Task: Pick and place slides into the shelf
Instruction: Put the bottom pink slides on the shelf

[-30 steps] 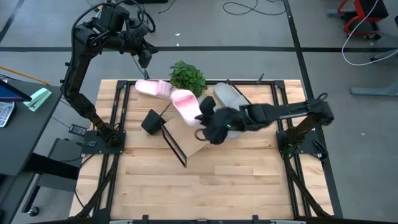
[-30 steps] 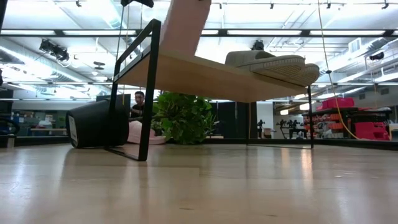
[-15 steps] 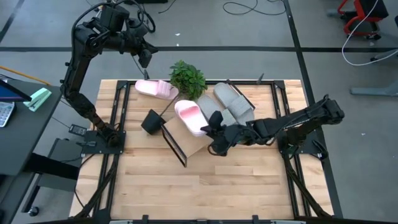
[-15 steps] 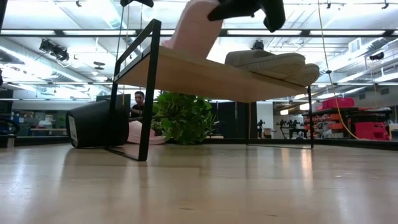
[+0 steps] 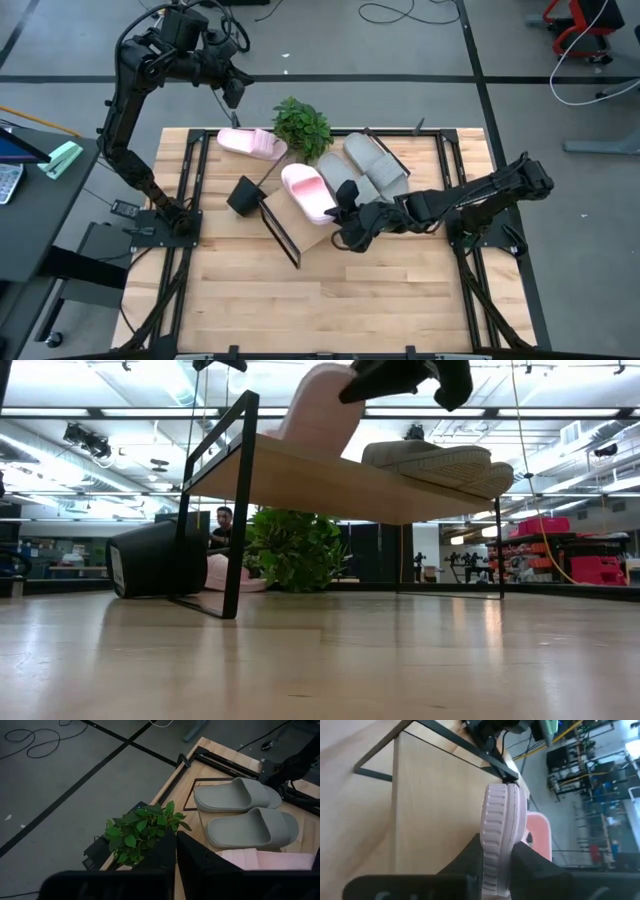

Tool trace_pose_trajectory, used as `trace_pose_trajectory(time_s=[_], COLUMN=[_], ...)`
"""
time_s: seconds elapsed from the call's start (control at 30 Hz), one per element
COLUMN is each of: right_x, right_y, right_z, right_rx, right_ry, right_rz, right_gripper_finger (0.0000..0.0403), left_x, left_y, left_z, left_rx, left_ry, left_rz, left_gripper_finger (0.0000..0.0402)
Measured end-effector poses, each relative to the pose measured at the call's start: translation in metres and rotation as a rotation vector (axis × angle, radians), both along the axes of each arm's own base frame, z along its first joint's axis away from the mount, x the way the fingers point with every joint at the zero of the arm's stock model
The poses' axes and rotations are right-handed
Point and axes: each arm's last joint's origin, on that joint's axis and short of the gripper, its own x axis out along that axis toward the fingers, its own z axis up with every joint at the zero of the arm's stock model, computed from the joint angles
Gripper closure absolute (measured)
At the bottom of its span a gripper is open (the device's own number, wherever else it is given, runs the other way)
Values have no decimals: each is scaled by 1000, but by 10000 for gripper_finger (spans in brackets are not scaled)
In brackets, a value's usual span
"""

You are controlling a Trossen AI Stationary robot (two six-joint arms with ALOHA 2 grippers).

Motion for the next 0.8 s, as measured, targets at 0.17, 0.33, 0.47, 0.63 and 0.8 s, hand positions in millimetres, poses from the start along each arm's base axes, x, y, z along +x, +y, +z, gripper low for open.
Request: trace_pose_trajectory(time_s=[0.17,0.33,0.47,0.63,0.8], right_x=[-4,-6,-7,-11,-15], right_y=[0,0,0,-4,-9], right_z=[-6,-9,-11,-16,-21], right_rx=[30,71,97,132,147], right_ry=[65,98,116,170,235], right_rz=[-6,-11,-26,-67,-94], right_gripper_finger=[346,346,346,290,230], left_x=[0,0,0,0,0], left_y=[0,0,0,0,0], left_z=[0,0,0,0,0], left_rx=[2,2,1,1,1], left_ry=[1,1,1,1,1], left_rz=[-1,-1,-1,-1,-1], left_gripper_finger=[381,372,370,379,383])
